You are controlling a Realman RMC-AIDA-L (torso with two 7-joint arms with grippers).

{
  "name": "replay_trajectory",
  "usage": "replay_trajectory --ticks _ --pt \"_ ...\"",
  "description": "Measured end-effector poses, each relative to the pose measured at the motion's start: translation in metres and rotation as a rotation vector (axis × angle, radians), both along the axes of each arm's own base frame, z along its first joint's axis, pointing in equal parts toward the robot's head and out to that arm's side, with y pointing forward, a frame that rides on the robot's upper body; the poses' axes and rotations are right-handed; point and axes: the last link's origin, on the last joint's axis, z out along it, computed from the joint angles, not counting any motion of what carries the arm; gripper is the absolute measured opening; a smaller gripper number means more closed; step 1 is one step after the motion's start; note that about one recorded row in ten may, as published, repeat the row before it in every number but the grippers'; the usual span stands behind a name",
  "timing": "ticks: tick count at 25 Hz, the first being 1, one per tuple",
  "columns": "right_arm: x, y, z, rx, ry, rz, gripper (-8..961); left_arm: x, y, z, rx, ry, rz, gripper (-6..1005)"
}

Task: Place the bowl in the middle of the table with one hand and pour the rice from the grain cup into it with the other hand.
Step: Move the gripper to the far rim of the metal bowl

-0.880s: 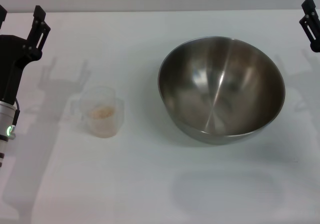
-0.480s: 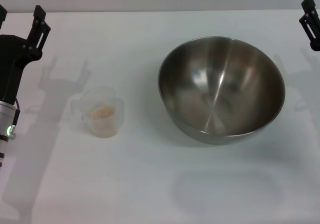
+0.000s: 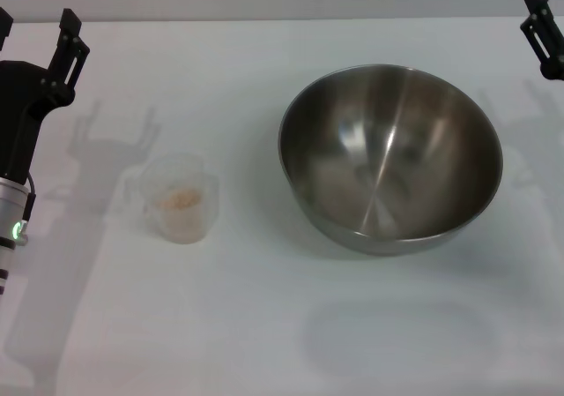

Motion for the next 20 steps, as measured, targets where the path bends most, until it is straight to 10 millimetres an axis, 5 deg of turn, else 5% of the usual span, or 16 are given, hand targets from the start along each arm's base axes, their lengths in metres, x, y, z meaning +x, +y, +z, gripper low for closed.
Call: replay_trajectory --ticks 11,20 --pt "-0.031 0.044 0.001 -0.163 0.024 -0.094 748 -0.001 0.0 0.001 0.0 0.003 0.001 816" --pt "-0.096 0.064 0.008 -0.376 -0.071 -0.373 747 -0.003 -0.001 0.001 0.0 0.007 0.006 815"
